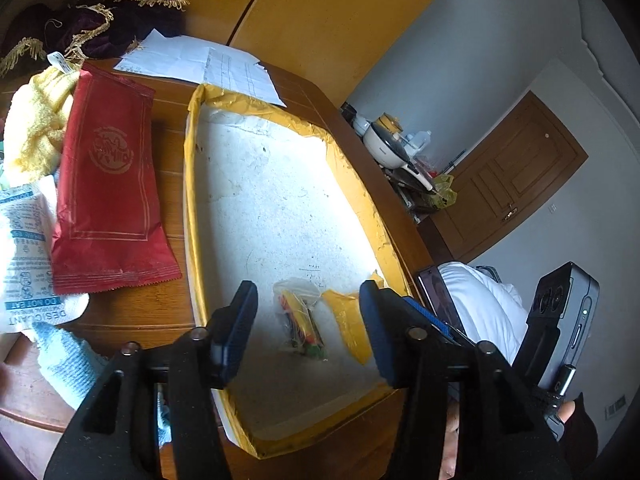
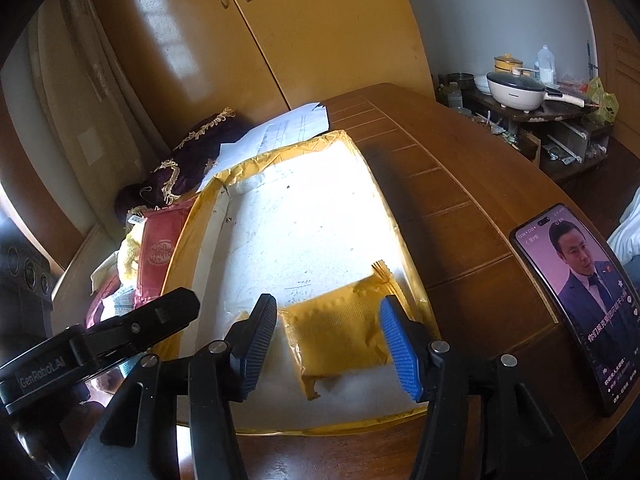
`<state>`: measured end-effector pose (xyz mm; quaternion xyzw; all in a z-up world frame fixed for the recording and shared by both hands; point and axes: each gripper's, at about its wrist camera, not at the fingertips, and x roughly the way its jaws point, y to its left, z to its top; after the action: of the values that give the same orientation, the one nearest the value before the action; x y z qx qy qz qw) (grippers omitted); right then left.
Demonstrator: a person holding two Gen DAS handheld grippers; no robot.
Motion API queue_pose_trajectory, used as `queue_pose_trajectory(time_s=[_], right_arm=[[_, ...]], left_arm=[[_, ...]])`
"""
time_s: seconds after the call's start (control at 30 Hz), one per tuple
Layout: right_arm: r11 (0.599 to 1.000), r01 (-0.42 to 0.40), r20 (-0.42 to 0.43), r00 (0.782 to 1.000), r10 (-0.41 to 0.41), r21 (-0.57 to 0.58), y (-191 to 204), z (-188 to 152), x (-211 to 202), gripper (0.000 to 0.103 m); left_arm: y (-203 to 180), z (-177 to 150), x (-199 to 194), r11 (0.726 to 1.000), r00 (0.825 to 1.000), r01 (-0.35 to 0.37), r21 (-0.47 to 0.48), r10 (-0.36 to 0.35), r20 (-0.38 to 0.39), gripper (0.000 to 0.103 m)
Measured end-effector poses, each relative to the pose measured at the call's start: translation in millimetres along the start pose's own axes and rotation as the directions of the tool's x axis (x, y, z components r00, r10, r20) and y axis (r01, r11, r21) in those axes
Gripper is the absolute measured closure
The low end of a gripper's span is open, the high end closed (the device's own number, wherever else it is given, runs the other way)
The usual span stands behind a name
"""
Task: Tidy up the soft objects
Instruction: 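Grasp the bag of colored sticks with left tool while right tool grasps the yellow pouch, then release the sticks bag and yellow pouch into the tray with both tools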
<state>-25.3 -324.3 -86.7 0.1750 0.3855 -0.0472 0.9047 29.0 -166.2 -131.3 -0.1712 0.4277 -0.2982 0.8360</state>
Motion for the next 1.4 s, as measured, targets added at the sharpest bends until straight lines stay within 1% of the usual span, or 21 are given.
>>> queue_pose_trajectory(time_s=[0.1,0.13,0.17,0.2,0.3,0.4,0.53,0.6,0.67,0.77,0.83,1.0,1.1,1.13,1.27,1.4], right_arm=[[0.998,-0.048,0.035,0.998,0.049,-0.027,14,0,-12,0.043],[0.996,-0.073,0.047,0.996,0.075,-0.046,21,0,-16,0.039],[0.993,-0.098,0.053,0.993,0.102,-0.067,29,0,-19,0.033],[0.988,-0.124,0.057,0.99,0.13,-0.092,39,-2,-23,0.032],[0.967,-0.203,0.041,0.976,0.212,-0.153,71,-9,-28,0.032],[0.944,-0.268,0.003,0.962,0.274,-0.193,97,-18,-28,0.032],[0.923,-0.307,-0.051,0.952,0.303,-0.233,118,-28,-23,0.032],[0.919,-0.314,-0.067,0.949,0.307,-0.24,122,-31,-20,0.032],[0.915,-0.313,-0.073,0.95,0.305,-0.256,125,-33,-20,0.032],[0.913,-0.305,-0.077,0.952,0.295,-0.272,125,-38,-21,0.032],[0.905,-0.325,-0.107,0.946,0.307,-0.276,124,-41,-19,0.032],[0.89,-0.352,-0.131,0.936,0.328,-0.289,127,-43,-18,0.032],[0.888,-0.372,-0.149,0.927,0.343,-0.271,127,-46,-15,0.032],[0.888,-0.375,-0.155,0.926,0.344,-0.267,128,-46,-14,0.032],[0.886,-0.381,-0.176,0.922,0.344,-0.264,133,-48,-9,0.032],[0.883,-0.388,-0.179,0.919,0.35,-0.264,136,-48,-7,0.032]], left_arm=[[8,-1,-27,1.0,0.998,-0.021,-0.016,0.022,0.062,0.046],[12,-2,-38,0.999,0.995,-0.031,-0.025,0.033,0.089,0.044],[17,-4,-50,0.998,0.991,-0.046,-0.035,0.05,0.12,0.038],[21,-7,-60,0.997,0.986,-0.07,-0.046,0.076,0.151,0.034],[36,-15,-91,0.985,0.957,-0.155,-0.077,0.169,0.237,0.033],[51,-24,-112,0.967,0.925,-0.227,-0.114,0.25,0.287,0.033],[69,-31,-128,0.948,0.898,-0.282,-0.145,0.314,0.307,0.033],[77,-35,-133,0.939,0.89,-0.305,-0.156,0.34,0.303,0.033],[83,-38,-133,0.932,0.888,-0.319,-0.172,0.358,0.29,0.033],[86,-44,-129,0.928,0.892,-0.32,-0.188,0.363,0.272,0.033],[85,-45,-124,0.931,0.899,-0.32,-0.178,0.357,0.254,0.033],[78,-48,-123,0.929,0.896,-0.335,-0.159,0.366,0.252,0.033],[76,-52,-122,0.933,0.902,-0.332,-0.141,0.358,0.242,0.033],[75,-52,-122,0.932,0.901,-0.335,-0.138,0.36,0.241,0.033],[80,-51,-124,0.93,0.9,-0.334,-0.152,0.362,0.241,0.033],[84,-52,-124,0.93,0.905,-0.327,-0.166,0.359,0.228,0.033]])
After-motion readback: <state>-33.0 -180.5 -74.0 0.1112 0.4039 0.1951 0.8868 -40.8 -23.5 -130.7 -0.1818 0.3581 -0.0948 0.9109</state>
